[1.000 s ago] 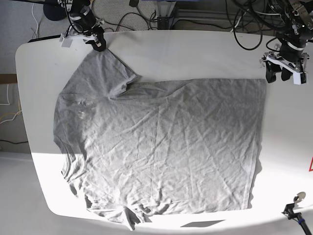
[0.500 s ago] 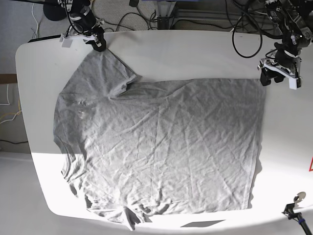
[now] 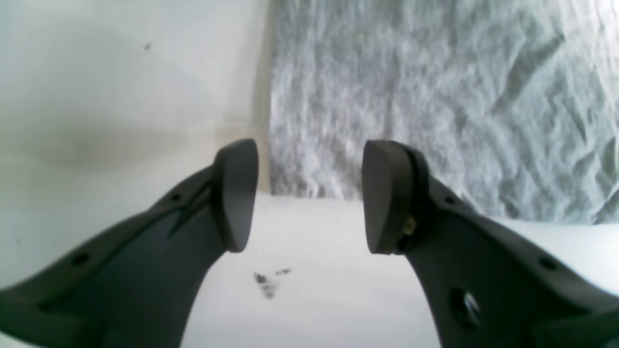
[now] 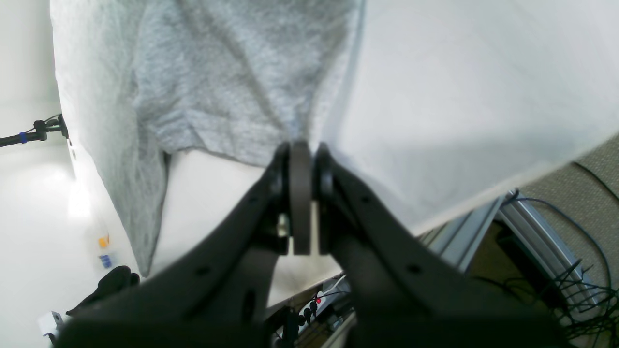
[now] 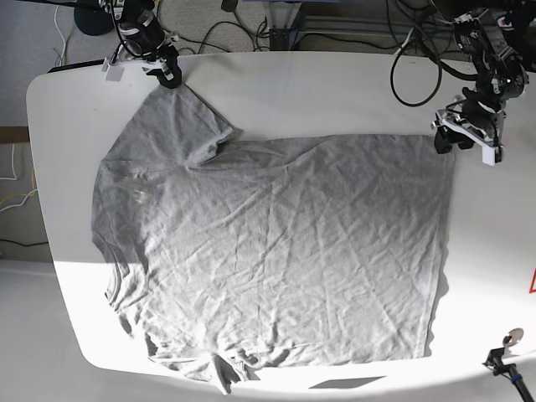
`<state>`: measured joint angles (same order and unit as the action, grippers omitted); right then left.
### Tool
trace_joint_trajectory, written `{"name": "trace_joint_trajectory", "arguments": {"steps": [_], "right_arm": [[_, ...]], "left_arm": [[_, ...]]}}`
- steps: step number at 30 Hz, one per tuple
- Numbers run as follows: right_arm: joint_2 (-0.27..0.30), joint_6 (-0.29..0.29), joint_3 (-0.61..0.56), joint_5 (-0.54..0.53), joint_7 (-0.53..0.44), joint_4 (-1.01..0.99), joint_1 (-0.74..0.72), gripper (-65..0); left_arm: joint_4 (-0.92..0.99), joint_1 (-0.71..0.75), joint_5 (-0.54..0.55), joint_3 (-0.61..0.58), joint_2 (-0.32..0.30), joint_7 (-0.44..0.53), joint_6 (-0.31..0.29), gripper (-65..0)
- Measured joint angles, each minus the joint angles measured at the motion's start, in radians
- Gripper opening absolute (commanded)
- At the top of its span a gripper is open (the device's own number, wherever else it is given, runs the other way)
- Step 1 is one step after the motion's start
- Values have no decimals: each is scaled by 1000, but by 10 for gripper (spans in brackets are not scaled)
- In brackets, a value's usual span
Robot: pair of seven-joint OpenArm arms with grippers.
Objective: Fold the T-shirt properly
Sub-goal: 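Lower both grippers and pinch the shirt's shoulder edges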
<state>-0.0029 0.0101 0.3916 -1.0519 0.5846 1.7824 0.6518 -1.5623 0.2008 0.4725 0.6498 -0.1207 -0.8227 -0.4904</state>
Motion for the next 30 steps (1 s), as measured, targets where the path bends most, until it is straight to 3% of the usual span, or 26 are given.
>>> {"name": "trace_joint_trajectory", "arguments": {"steps": [21, 26, 30], "right_arm": [[0, 0, 0, 0, 0, -2, 0, -650], [0, 0, 0, 0, 0, -2, 0, -650], [0, 0, 0, 0, 0, -2, 0, -650]], "left_arm": [[64, -3, 24, -51, 1, 36, -6, -329], [64, -3, 23, -50, 1, 33, -5, -445], [64, -2, 22, -51, 1, 29, -5, -485]]}}
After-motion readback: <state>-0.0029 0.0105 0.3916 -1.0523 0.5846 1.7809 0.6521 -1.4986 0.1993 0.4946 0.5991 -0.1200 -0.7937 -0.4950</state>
